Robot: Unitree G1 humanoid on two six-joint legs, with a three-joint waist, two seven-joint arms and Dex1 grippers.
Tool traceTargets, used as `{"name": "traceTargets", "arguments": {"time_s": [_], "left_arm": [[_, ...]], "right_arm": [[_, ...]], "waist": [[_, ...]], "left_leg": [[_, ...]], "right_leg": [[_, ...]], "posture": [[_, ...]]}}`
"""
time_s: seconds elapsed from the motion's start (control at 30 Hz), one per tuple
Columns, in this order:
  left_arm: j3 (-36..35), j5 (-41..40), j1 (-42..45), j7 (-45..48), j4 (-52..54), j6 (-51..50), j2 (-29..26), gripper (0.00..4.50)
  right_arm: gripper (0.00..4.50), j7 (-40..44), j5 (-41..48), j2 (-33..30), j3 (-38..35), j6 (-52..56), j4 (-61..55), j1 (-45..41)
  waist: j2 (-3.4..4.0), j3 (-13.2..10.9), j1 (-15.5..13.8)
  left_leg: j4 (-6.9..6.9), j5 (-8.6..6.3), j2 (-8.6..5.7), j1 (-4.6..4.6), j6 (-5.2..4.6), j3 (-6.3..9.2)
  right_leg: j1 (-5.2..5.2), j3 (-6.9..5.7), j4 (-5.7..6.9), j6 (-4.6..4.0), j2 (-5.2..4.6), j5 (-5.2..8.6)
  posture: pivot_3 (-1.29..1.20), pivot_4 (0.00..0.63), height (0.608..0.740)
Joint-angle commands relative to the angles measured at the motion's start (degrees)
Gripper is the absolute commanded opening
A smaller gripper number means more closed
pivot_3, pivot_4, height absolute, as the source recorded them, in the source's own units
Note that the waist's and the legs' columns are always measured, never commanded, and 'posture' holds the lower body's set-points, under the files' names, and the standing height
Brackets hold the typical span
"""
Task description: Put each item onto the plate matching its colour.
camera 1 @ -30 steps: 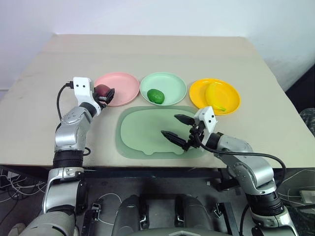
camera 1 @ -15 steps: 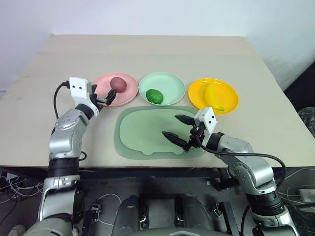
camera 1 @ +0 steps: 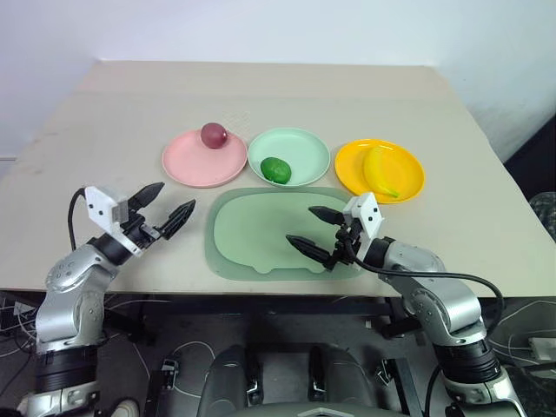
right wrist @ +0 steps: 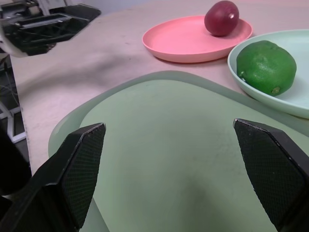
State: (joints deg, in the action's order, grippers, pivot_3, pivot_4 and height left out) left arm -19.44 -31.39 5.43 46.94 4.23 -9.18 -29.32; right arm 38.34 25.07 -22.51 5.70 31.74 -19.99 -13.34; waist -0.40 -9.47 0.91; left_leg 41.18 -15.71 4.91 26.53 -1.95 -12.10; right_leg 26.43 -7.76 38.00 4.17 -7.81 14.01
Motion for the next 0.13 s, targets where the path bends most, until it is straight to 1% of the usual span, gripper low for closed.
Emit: {"name": "traceTargets", "arguments": {"time_s": [0.03,0.13], "left_arm": [[-1.3,-0.9,-3.0,2.5,2.9,2.4,-0.7,4.46],[-1.4,-1.2,-5.3,2.2,4.6,2.7,-0.4,4.46]], "right_arm": [[4.5,1.4,1.5,-0.7,-1.0,-0.4,-1.4,0.3],[4.5,2.1,1.4,-1.2,-0.9,-0.7,-0.6,-0.3]], "waist": [[0.0,0.0,0.1],[0.0,0.0,0.0]], "left_leg": [[-0.02,0.0,0.0,0.0,0.0,0.0],[-0.02,0.0,0.01,0.0,0.0,0.0]], "right_leg": [[0.0,0.0,-0.01,0.0,0.0,0.0],[0.02,0.0,-0.01,-0.01,0.01,0.0]], "posture": [[0.0,0.15,0.695],[0.0,0.15,0.695]]}}
